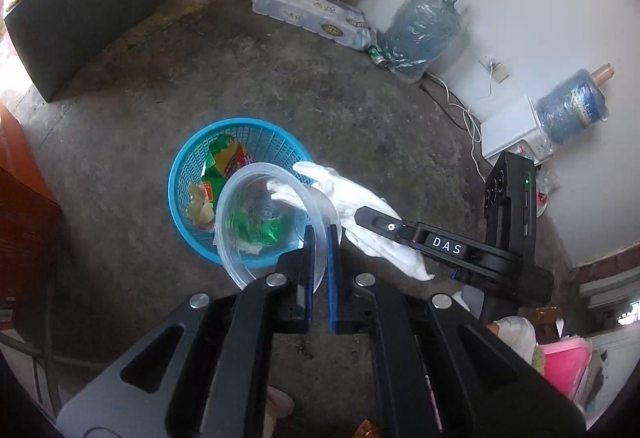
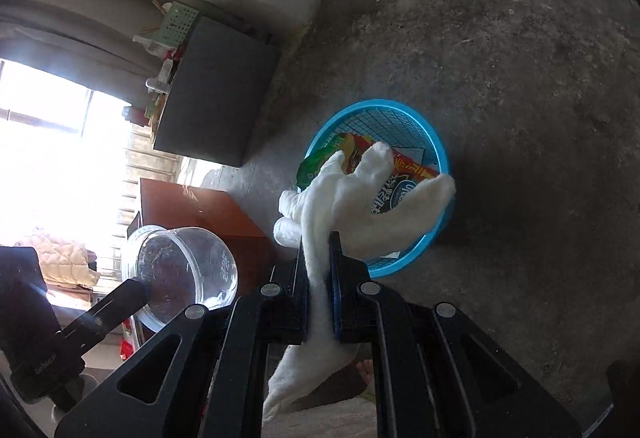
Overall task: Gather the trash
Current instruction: 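Carry cup and glove over the blue wastebasket and open both grippers, then move both grippers back to the table toward the red wrapper and clear bag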
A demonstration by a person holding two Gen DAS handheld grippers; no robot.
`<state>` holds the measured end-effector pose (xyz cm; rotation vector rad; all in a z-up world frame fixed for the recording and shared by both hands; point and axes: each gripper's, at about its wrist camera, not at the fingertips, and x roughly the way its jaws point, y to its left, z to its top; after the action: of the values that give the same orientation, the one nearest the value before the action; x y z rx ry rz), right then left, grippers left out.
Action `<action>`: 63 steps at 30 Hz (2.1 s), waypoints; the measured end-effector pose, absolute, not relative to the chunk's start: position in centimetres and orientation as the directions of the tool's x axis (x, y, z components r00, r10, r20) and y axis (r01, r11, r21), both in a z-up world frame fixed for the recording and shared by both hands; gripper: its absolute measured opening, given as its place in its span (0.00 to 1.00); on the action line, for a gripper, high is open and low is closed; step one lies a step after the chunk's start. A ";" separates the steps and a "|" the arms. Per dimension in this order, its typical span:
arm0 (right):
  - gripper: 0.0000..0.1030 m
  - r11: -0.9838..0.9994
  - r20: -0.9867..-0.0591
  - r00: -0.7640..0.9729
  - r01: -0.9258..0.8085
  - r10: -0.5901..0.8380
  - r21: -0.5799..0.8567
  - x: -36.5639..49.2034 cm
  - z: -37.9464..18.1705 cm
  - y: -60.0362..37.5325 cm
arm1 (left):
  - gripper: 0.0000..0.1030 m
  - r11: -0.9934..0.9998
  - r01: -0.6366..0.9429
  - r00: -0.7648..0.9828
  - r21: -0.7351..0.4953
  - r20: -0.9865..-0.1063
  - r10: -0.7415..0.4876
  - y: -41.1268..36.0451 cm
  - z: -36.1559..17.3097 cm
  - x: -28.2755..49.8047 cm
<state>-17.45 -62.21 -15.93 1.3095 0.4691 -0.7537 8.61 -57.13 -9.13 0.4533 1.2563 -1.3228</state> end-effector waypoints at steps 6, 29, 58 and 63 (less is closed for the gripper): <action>0.32 0.006 -0.754 0.641 0.763 -0.142 0.647 -14.0 -23.0 -69.2 | 0.65 0.378 0.858 -0.173 -0.348 -0.889 -0.425 -62.3 -14.2 10.7; 0.45 0.317 -0.623 0.613 0.788 -0.486 0.528 -21.1 -5.1 -56.2 | 0.75 0.352 0.869 0.067 -0.348 -0.621 -0.781 -40.6 5.7 11.8; 0.60 0.931 -0.681 0.723 0.157 0.120 0.330 16.7 4.3 -25.9 | 0.80 0.861 0.292 0.629 -0.416 -0.594 -0.501 7.4 2.8 17.6; 0.59 0.969 -0.735 0.673 0.114 0.088 0.220 24.2 3.4 -23.7 | 0.80 0.790 0.215 0.561 -0.574 -0.589 -0.581 8.9 -0.2 20.4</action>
<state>24.18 -23.65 3.44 0.2580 0.8354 -0.0149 20.38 8.91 -0.21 -0.4734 0.8542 -0.4902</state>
